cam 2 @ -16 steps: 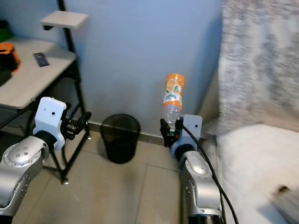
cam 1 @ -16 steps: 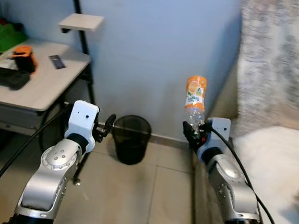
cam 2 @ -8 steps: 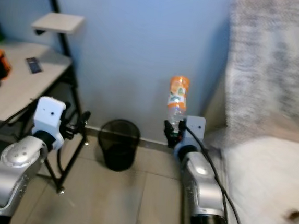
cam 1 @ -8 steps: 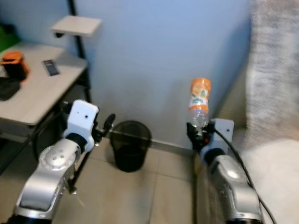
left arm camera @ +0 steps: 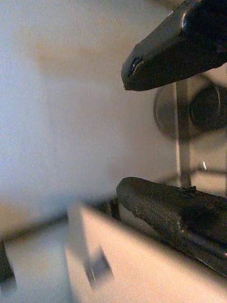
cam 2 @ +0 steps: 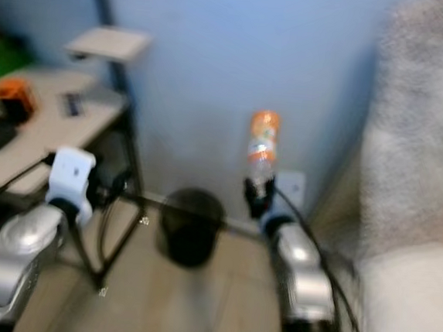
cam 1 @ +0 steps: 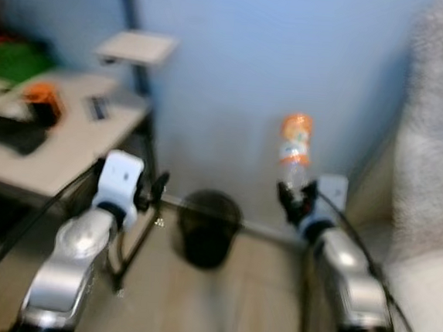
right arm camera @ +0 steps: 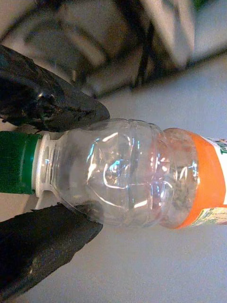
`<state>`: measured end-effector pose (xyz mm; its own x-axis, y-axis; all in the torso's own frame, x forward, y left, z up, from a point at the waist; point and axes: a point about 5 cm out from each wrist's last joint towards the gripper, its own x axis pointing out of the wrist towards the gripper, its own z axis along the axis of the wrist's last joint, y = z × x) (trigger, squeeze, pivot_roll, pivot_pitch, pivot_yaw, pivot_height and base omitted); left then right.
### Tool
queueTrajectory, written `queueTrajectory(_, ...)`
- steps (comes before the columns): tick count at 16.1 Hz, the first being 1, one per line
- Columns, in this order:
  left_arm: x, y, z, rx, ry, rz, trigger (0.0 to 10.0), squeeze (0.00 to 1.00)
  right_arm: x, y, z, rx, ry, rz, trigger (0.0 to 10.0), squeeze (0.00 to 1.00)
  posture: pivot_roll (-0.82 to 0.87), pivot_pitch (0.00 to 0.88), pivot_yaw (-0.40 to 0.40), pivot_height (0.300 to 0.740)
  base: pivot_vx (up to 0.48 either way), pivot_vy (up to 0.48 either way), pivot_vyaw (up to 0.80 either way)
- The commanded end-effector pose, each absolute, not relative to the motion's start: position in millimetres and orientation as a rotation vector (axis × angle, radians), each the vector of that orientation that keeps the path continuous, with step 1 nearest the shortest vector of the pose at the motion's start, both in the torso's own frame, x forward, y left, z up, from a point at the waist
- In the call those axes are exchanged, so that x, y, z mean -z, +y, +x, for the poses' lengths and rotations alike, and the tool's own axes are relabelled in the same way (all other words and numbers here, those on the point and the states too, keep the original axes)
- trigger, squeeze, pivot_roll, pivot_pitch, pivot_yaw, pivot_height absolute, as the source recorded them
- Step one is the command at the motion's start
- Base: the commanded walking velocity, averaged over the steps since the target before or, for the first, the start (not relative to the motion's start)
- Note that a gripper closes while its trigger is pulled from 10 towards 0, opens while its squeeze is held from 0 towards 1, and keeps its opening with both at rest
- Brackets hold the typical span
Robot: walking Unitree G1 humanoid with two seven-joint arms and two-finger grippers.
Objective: Clean up the room
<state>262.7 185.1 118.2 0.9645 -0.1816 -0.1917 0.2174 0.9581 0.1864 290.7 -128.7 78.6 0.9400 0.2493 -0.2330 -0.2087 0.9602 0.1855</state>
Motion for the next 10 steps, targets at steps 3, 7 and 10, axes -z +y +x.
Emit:
queueTrajectory(3, -122.6, 183.4, 266.6, 0.221, 0.156, 0.225, 10.0, 0.0, -80.5, -130.3, 292.9, -0.234, 0.258, 0.15, 10.0, 0.0, -0.01, 0.0, 0.011, 0.74, 0.361, 0.0, 0.0)
queueTrajectory(7, -122.4, 182.5, 267.7, 0.23, 0.157, 0.227, 10.0, 0.0, -80.9, -129.0, 293.7, -0.252, 0.26, 0.123, 10.0, 0.0, 0.0, 0.0, 0.007, 0.74, 0.361, 0.0, 0.0)
queueTrajectory(10, -122.3, 182.9, 268.7, 0.233, 0.158, 0.226, 10.0, 0.0, -81.0, -128.2, 294.0, -0.255, 0.26, 0.124, 10.0, 0.0, -0.01, 0.0, 0.01, 0.74, 0.366, 0.0, 0.0)
